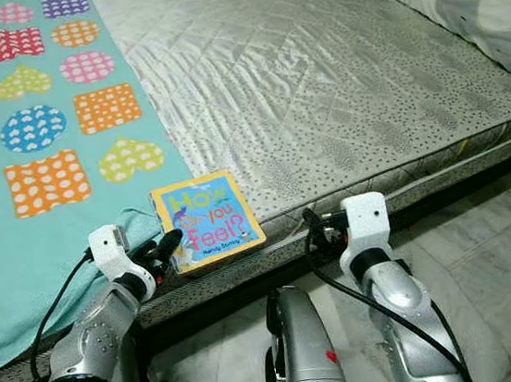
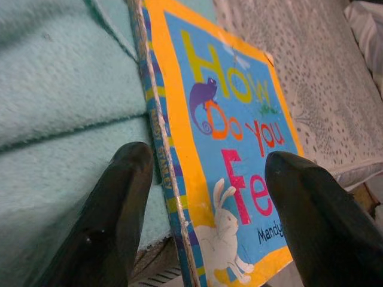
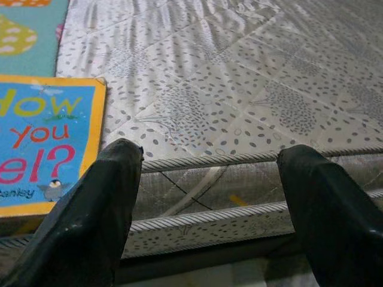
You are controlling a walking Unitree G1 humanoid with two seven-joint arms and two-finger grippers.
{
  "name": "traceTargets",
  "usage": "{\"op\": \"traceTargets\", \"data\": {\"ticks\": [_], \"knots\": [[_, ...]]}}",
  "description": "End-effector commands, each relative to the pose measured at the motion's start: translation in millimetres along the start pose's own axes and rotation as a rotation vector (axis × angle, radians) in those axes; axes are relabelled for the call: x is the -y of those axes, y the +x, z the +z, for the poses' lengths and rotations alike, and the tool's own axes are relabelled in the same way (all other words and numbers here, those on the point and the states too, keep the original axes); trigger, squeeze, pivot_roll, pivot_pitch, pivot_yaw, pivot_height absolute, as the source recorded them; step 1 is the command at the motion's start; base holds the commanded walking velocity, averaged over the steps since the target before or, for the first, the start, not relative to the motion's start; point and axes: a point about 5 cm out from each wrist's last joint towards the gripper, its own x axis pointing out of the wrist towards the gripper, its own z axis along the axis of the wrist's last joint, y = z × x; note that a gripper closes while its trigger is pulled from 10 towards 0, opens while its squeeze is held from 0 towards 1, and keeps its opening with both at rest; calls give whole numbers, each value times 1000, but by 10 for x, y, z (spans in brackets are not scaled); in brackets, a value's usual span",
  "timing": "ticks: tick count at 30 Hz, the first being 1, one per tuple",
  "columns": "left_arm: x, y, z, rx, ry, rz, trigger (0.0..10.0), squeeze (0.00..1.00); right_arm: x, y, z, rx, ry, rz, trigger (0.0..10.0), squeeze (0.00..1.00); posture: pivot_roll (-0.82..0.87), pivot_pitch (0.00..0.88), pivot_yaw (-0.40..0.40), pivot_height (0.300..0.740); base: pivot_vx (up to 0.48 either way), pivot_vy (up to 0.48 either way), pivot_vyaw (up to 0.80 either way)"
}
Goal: Clean up the room
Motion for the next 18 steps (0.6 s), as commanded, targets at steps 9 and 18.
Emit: {"op": "traceTargets", "data": {"ticks": [9,18], "knots": [[-54,53,-136,-61,-103,-15,10000,0,185,-96,58,-11,-30,-13,10000,0,-162,241,-115,537,0,0,0],[-103,74,-152,-54,-178,-8,10000,0,198,-90,106,-2,-35,-13,10000,0,-173,237,-113,537,0,0,0]]}}
